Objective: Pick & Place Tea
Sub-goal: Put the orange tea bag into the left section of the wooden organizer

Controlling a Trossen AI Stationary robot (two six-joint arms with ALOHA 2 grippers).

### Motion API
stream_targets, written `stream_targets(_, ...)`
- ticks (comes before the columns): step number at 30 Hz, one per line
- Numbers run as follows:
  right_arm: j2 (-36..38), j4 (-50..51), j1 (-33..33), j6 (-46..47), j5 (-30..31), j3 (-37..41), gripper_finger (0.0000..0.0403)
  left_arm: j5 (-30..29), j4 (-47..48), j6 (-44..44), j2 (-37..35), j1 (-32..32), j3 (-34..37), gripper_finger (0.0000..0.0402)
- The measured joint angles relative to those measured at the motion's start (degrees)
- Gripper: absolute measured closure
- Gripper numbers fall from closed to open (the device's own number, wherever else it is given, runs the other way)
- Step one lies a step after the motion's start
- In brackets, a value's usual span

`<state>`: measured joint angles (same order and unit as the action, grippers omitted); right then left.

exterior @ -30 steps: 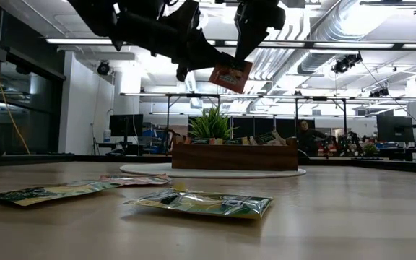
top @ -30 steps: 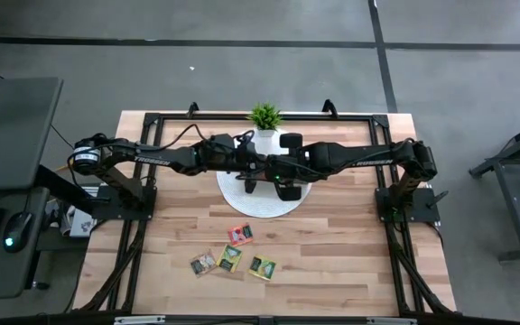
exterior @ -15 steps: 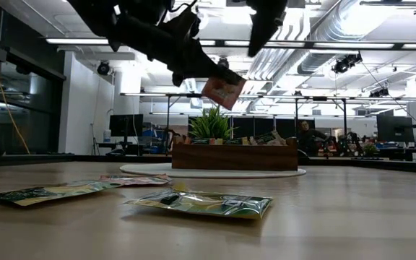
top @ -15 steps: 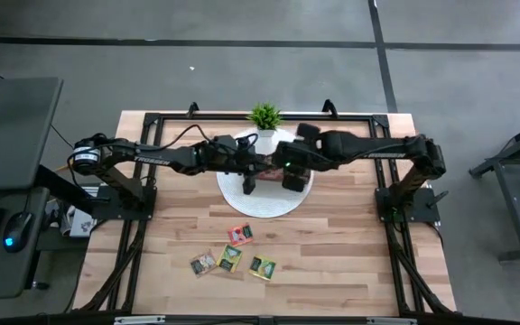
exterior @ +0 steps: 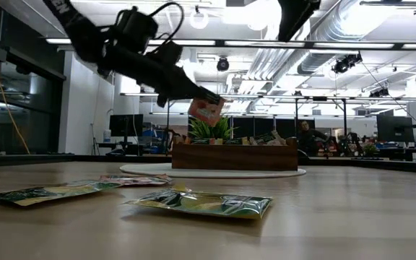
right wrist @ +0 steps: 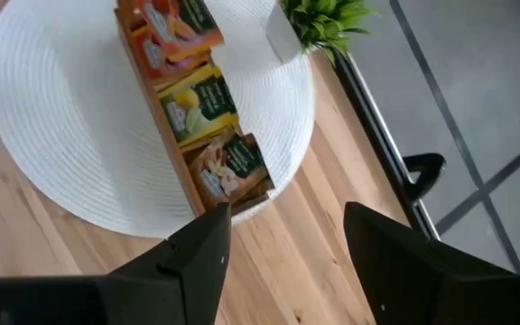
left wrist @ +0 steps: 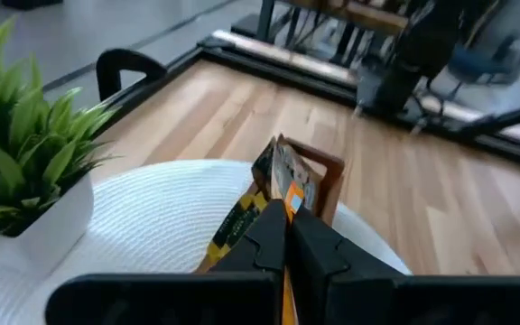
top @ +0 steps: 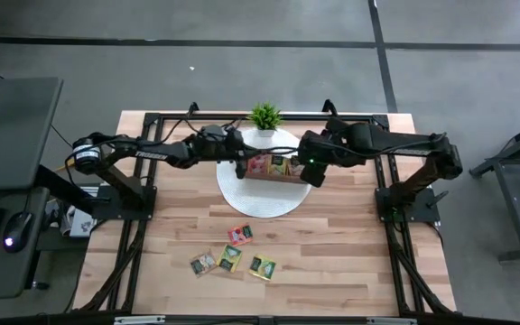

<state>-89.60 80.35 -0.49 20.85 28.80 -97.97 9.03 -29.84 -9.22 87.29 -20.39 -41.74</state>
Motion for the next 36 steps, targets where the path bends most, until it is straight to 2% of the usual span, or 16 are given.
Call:
stream_targets(4,0.05,1.84,1.46,1.64,1.44,0.0,0.019,3.12,-6.99,-1.17,0.0,-2.0,3.94,0.0401)
stream_targets(8,0.05,1.66,2.73,3.13,1.65,0.68,0.019,4.92,-6.96,-1.35,0.02,-4.36,5.38,0.0401)
stream_targets(11,0.05,1.61,3.66,4.36,1.83,1.41,0.0191,6.74,-6.86,-0.53,0.02,-5.52,5.43,0.0401)
stream_targets(19,0.05,0.5,5.18,7.64,2.14,4.55,0.0191,6.5,-5.9,1.45,0.22,-5.5,5.45,0.0401)
stream_targets(29,0.05,-1.3,5.16,9.89,-0.26,5.18,0.0191,8.68,-10.7,-0.29,8.27,-5.48,4.29,0.0401)
stream_targets(36,0.05,-1.34,5.16,10.92,-2.14,5.18,0.019,9.54,-10.21,-0.5,9.4,-5.5,2.91,0.0401)
